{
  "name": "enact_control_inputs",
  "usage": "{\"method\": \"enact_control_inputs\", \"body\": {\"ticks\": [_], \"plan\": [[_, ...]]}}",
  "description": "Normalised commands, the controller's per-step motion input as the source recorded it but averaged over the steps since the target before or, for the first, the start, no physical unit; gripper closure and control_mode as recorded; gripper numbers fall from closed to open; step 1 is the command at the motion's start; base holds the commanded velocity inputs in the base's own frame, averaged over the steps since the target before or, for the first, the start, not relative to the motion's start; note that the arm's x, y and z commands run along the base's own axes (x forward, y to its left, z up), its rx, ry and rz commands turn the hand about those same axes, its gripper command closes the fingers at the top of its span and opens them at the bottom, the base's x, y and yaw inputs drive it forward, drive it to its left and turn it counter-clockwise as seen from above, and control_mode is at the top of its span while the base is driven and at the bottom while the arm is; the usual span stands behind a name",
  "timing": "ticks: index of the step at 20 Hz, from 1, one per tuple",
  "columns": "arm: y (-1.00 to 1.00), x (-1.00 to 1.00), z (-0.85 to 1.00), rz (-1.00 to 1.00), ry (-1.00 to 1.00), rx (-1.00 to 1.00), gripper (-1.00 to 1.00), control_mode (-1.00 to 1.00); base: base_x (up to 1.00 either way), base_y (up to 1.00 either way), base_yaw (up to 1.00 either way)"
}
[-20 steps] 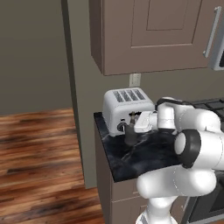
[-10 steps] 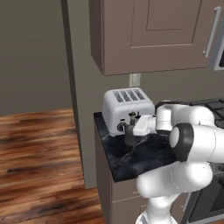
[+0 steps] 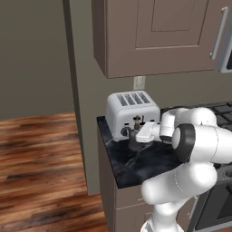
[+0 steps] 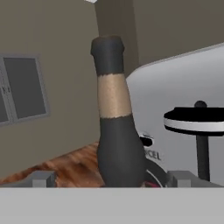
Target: Place the drinks on the dining counter in a tight cluster.
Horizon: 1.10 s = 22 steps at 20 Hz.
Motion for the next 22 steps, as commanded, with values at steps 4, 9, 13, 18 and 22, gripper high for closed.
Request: {"method": "enact_control_inputs", "body": {"ticks": [4,9,13,18,22], "plan": [[0.0,0.25,0.0,0.04,0.0,0.04,-1.0,-1.0,0.0,0.0,0.0],[0.03,0.27,0.0,0.04,0.0,0.03,1.0,-1.0,0.0,0.0,0.0],[0.06,0.18,0.03,0.06,0.0,0.0,1.0,-1.0,0.0,0.0,0.0],[0.03,0.03,0.13,0.12,0.0,0.0,1.0,-1.0,0.0,0.0,0.0],[0.0,-0.08,0.22,0.12,0.0,0.0,1.0,-1.0,0.0,0.0,0.0]]}}
